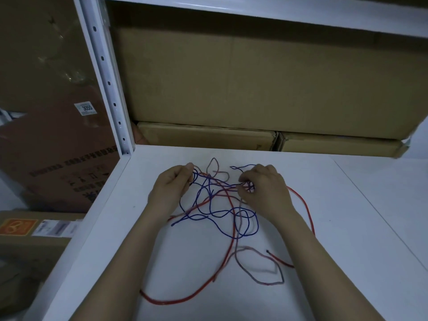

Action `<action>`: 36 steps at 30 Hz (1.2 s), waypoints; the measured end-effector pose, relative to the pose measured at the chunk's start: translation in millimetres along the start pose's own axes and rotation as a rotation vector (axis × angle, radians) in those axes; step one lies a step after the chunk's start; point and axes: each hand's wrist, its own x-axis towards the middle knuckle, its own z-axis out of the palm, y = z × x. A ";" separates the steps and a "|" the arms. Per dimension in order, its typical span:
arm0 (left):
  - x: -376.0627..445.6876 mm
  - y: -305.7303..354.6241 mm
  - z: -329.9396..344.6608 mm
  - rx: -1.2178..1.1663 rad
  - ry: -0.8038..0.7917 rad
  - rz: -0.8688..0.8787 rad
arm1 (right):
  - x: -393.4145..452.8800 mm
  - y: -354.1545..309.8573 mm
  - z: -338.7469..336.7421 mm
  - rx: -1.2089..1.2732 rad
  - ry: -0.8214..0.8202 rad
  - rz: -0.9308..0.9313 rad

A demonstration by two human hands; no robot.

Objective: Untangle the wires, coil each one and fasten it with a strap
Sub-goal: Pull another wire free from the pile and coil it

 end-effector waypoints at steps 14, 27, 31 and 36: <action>18.7 7.5 -10.0 -0.109 0.247 0.019 | -5.4 22.8 2.1 0.907 -0.018 0.387; 12.8 25.5 -6.4 -0.072 0.069 0.124 | 35.3 -50.8 -34.7 0.614 0.017 -0.062; 9.8 29.5 -8.0 -0.097 0.051 0.143 | 45.3 -65.5 -20.5 0.508 -0.208 -0.077; 11.2 31.5 -26.1 -0.147 0.210 0.125 | 46.7 -36.5 -13.5 0.729 0.096 0.119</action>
